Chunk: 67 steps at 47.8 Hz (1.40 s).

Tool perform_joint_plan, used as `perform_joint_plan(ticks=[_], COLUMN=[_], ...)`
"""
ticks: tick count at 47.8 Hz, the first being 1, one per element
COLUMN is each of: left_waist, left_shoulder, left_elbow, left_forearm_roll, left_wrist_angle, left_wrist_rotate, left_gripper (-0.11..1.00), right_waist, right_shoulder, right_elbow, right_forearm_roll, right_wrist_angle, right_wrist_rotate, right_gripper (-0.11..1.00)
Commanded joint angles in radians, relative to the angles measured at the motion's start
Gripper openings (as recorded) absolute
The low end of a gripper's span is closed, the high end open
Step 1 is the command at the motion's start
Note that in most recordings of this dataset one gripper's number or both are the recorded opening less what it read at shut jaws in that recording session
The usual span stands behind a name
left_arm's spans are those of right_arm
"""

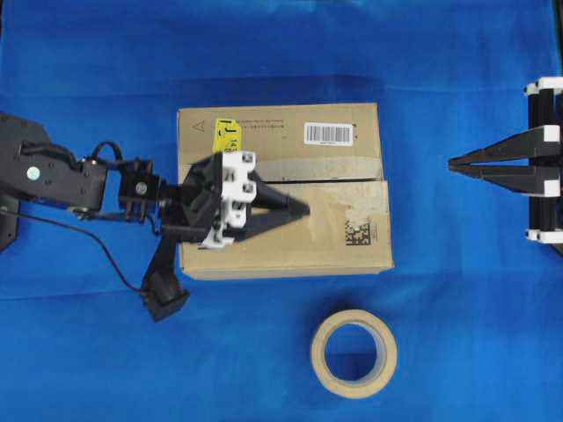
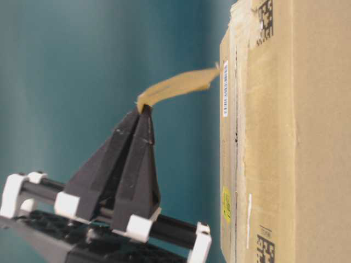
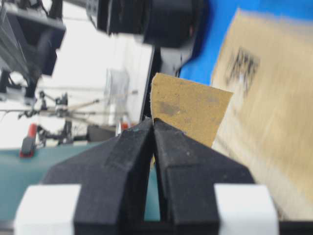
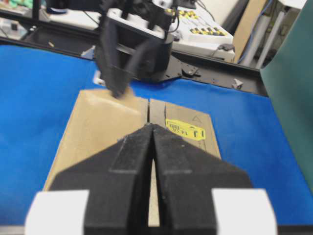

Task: Apply tape along the seams of the closed cardboard box to seal it securely.
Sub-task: 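Grasp the tape strip with the left gripper and peel it off the roll, then carry the tape strip over the box seam and press its end down, then move the right gripper in and press the tape onto the seam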

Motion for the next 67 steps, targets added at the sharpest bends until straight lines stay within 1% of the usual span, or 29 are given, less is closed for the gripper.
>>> perform_joint_plan(ticks=[1,11,16,27,35,48,54,59,62,67], left_waist=[0.012,0.046,0.046,0.048,0.063,0.074,0.072,0.063,0.060,0.058], left_shoulder=[-0.025,-0.031,-0.038,-0.043,-0.048,-0.048,-0.044,-0.043,-0.041,-0.043], left_elbow=[-0.012,-0.002,0.006,0.014,0.009,0.006,0.005,0.002,0.002,0.003], left_forearm_roll=[0.000,0.002,0.005,0.003,0.005,0.003,0.005,0.005,0.003,0.003], left_wrist_angle=[0.018,0.133,0.179,0.268,0.331,0.368,0.376,0.377,0.377,0.379], left_wrist_rotate=[0.008,0.014,0.020,0.086,0.109,0.109,0.109,0.109,0.109,0.109], left_gripper=[0.00,0.00,0.00,0.00,0.00,0.00,0.00,0.00,0.00,0.00], right_waist=[0.002,0.002,0.002,0.002,0.002,0.002,-0.003,-0.011,-0.017,-0.025], right_shoulder=[0.009,0.023,0.032,0.071,0.094,0.149,0.186,0.227,0.265,0.324], right_elbow=[-0.015,-0.014,-0.015,-0.015,-0.017,-0.026,-0.048,-0.066,-0.083,-0.114], right_forearm_roll=[-0.005,-0.005,-0.003,-0.005,-0.005,-0.002,0.005,0.020,0.044,0.069], right_wrist_angle=[-0.008,-0.015,-0.021,-0.044,-0.060,-0.104,-0.132,-0.153,-0.170,-0.190], right_wrist_rotate=[0.000,0.000,0.000,-0.002,-0.003,-0.002,0.005,0.006,0.006,0.009], right_gripper=[0.00,0.00,0.00,0.00,0.00,0.00,0.00,0.00,0.00,0.02])
